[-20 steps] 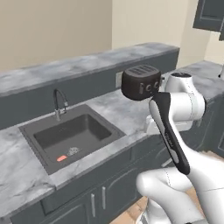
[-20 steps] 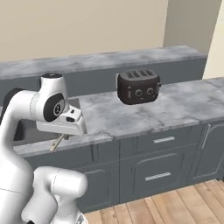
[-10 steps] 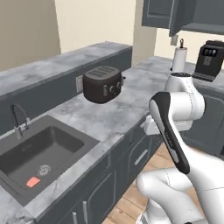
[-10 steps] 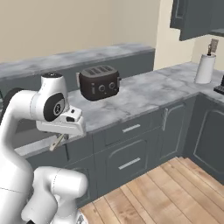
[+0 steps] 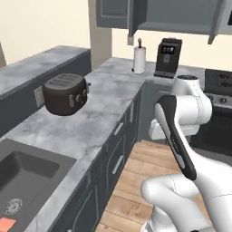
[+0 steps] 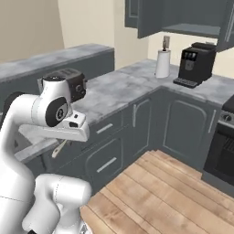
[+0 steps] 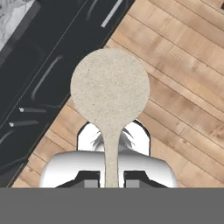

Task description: Pick up the bar soap and dish brush from the sink, and place them back in the cabinet, and close the cabinet doors.

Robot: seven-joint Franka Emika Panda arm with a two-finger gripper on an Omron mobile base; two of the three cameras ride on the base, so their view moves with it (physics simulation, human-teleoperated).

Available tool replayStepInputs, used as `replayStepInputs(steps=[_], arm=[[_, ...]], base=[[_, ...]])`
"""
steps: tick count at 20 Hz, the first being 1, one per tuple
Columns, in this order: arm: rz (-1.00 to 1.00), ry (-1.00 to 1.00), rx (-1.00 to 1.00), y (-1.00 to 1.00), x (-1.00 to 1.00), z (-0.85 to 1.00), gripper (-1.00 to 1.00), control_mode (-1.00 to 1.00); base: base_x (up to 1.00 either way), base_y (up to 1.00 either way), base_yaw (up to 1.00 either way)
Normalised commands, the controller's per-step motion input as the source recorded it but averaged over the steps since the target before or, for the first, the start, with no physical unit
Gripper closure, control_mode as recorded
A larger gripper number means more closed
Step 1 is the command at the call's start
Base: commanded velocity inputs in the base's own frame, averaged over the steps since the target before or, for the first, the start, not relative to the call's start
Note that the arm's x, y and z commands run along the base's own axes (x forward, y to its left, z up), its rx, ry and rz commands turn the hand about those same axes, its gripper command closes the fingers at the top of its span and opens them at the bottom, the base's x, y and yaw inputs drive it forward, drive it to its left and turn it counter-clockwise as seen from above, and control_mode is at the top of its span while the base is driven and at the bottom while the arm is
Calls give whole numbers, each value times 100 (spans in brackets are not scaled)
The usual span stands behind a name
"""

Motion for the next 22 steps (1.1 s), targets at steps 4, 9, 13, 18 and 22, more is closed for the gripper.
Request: replayStepInputs(steps=[4,9,13,18,22], arm=[[0,0,0,0,0,0,100,100],[0,0,0,0,0,0,100,100],[0,0,0,0,0,0,100,100],[0,0,0,0,0,0,100,100],[0,0,0,0,0,0,100,100]], base=[[0,0,-43],[3,0,-37],[25,9,-30],[40,20,-28],[47,23,-25]])
